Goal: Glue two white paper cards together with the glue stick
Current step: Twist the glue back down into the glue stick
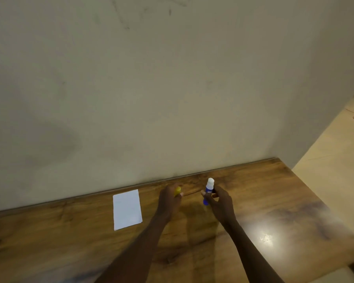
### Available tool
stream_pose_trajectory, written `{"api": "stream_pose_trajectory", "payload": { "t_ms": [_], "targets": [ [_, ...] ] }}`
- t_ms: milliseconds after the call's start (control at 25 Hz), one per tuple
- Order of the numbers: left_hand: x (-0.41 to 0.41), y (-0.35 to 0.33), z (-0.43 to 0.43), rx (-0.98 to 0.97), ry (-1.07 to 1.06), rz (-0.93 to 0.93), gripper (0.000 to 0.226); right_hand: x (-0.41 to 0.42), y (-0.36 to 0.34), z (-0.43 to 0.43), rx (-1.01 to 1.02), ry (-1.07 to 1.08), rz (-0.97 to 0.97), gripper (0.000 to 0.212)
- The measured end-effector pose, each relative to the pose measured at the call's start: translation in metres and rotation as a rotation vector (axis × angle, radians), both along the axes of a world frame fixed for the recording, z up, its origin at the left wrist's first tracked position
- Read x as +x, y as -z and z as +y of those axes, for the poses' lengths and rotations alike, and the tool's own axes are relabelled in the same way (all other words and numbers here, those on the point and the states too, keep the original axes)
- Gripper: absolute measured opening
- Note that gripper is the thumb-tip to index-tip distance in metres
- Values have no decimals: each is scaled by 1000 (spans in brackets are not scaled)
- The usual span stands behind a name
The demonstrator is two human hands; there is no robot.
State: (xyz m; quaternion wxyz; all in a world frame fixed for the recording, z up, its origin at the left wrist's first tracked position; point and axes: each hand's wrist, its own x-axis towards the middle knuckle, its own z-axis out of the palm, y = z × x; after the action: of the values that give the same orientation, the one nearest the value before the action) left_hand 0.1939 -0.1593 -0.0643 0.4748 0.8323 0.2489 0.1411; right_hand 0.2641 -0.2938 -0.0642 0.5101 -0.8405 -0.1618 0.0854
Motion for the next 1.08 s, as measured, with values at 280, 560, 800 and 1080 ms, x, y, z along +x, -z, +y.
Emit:
{"api": "stream_pose_trajectory", "payload": {
  "t_ms": [280,560,800,1080],
  "targets": [
    [-58,-161,45,-181,45,-282,14,-58,-146,66,377,-291,-93,11],
    [-150,-284,43,-398,50,-514,19,-148,-266,95,662,-469,-147,12],
    [-186,-338,42,-299,57,-557,19,-184,-309,92,666,-479,-143,18],
    [-190,-374,39,-345,-36,-786,17,-192,-328,91,791,-389,-182,15]
  ]
}}
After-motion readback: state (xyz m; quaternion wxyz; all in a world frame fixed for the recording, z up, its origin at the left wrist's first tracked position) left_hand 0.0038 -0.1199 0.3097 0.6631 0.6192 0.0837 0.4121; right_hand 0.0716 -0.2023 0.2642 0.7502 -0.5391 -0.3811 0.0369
